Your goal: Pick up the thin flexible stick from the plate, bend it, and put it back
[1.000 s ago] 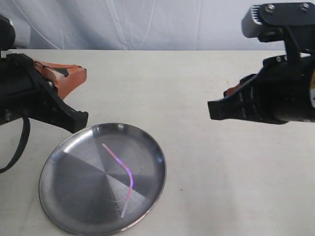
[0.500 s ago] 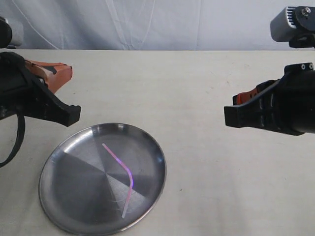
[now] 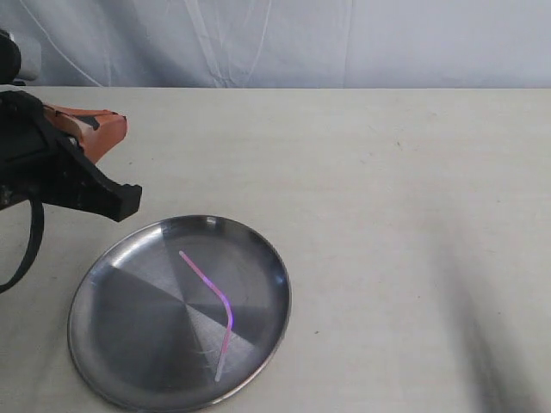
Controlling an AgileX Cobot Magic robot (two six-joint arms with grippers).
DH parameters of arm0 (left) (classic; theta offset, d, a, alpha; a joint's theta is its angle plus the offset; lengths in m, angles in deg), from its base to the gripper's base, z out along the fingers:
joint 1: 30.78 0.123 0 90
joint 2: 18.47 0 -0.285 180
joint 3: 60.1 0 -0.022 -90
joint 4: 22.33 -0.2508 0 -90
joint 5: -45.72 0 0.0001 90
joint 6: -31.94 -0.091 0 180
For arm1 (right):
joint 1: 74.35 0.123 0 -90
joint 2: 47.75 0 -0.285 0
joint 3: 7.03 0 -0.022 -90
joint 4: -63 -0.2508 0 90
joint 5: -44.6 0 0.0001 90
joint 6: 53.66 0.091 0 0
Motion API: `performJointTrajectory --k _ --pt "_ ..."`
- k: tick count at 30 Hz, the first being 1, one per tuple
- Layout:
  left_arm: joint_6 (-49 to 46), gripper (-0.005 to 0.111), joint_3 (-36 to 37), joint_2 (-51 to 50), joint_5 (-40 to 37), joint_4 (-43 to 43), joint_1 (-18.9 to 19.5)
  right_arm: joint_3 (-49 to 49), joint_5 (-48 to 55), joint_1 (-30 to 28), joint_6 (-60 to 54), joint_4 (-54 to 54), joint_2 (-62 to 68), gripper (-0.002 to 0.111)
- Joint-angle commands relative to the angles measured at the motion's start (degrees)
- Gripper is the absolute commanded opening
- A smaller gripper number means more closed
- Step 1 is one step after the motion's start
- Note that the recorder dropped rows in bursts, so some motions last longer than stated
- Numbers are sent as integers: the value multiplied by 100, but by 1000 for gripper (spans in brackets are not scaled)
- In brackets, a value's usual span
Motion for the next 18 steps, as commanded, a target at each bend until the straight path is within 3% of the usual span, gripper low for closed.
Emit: performJointTrajectory --k 1,7,18 --pt "3 0 -24 26 -16 7 -28 400 -59 -32 -144 -56 -417 0" --pt "3 0 -24 26 -16 7 -28 887 67 -44 -1925 -1504 -868 0" --pt "3 0 -24 26 -16 7 -28 1394 107 -44 -2032 -1627 -1241 0"
